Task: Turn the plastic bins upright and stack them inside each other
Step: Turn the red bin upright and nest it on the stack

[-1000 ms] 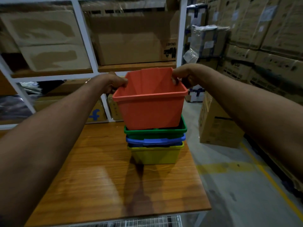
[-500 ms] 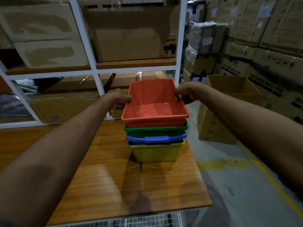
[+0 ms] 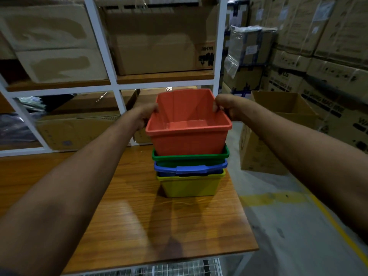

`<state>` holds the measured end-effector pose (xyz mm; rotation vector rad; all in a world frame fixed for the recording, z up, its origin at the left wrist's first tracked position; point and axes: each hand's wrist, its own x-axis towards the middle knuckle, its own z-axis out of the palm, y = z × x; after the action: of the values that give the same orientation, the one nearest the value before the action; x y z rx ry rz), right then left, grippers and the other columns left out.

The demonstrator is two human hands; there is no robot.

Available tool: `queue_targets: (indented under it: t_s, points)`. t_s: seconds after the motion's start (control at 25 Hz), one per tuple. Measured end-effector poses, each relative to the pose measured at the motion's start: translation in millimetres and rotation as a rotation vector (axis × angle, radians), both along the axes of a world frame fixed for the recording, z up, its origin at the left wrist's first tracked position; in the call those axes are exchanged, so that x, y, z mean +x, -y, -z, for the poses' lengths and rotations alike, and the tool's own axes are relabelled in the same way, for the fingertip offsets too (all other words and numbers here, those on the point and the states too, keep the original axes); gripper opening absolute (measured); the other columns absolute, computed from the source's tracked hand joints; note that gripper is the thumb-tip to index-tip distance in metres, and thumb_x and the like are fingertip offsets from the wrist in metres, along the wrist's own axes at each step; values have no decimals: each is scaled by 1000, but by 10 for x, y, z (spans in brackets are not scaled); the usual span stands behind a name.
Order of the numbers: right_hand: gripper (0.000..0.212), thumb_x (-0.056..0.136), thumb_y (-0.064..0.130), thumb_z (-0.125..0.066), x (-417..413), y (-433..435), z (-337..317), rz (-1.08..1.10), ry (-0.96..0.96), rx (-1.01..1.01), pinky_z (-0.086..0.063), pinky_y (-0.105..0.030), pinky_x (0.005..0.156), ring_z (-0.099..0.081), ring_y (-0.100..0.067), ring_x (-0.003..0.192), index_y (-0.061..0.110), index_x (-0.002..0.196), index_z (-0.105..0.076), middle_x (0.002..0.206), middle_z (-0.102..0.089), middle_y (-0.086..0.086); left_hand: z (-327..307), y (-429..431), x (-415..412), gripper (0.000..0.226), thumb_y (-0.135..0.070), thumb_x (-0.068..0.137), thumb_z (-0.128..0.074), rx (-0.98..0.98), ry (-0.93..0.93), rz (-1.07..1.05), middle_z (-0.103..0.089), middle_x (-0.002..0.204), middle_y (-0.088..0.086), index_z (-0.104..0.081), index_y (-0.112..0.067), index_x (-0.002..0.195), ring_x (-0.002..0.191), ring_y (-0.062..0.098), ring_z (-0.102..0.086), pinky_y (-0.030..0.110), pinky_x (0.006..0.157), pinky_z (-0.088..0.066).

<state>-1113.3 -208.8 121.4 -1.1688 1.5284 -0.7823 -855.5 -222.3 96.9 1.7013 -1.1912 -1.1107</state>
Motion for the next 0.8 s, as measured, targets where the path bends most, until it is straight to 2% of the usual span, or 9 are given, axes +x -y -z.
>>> queue_targets:
  t_s: [0.08,0.12,0.2,0.28,0.36,0.44,0.56,0.68,0.8]
  points:
    - [33,87,-15,-28,8,-6,-214,50,100,-57,-56,-27,48,-56,-32,90,8,79,-51,80,-52,-10,-244,-34,36,14,-25,92,-62,-52,-162,62,-64,75,1,-61,-15,83,68,16,-61,25,57,-47]
    - [35,87,-17,-28,5,-12,-314,90,143,-94,-55,-29,48,-57,-33,91,7,83,-52,85,-55,-11,-366,-63,65,23,-33,93,-61,-80,-270,66,-62,67,-1,-61,-15,80,62,14,-59,23,55,-46]
    - [41,84,-19,-29,-7,-42,-487,171,252,-188,-56,-35,62,-61,-32,102,6,100,-58,100,-60,-12,-562,-114,136,41,-49,95,-55,-137,-445,-2,-64,68,0,-65,-10,91,62,14,-60,23,56,-48]
    - [57,80,-20,-29,1,-105,-581,244,382,-274,-58,-36,67,-64,-31,104,5,123,-58,109,-62,-12,-641,-147,167,61,-63,92,-48,-213,-525,-143,-66,85,5,-68,-8,110,70,15,-58,27,60,-48]
    - [65,80,-21,-28,53,-188,-609,304,466,-321,-61,-40,74,-65,-32,105,6,131,-57,114,-63,-14,-620,-218,104,70,-71,87,-46,-306,-564,-260,-65,91,6,-71,-10,111,75,19,-58,31,68,-53]
    - [65,81,-21,-29,128,-253,-612,383,502,-336,-59,-50,91,-63,-37,113,5,132,-57,123,-62,-18,-583,-360,-8,62,-74,82,-50,-403,-547,-406,-64,86,3,-66,-15,92,77,21,-60,42,77,-57]
    - [56,86,-17,-31,248,-369,-656,502,593,-316,-58,-50,94,-66,-36,112,3,134,-53,126,-62,-21,-504,-609,-119,55,-72,81,-56,-499,-480,-617,-60,109,5,-49,-21,99,94,23,-63,46,82,-57]
    - [51,88,-10,-39,403,-514,-675,551,682,-299,-63,-40,85,-71,-30,104,4,136,-48,125,-63,-17,-502,-839,-317,53,-75,82,-57,-577,-565,-409,-66,85,-1,-54,-22,81,71,11,-69,32,59,-58]
    - [61,80,-6,-53,521,-585,-633,503,633,-345,-63,-31,74,-71,-26,99,6,139,-42,120,-64,-16,-600,-893,-417,39,-59,84,-66,-584,-482,-366,-71,93,-2,-60,-22,93,83,14,-69,34,71,-59]
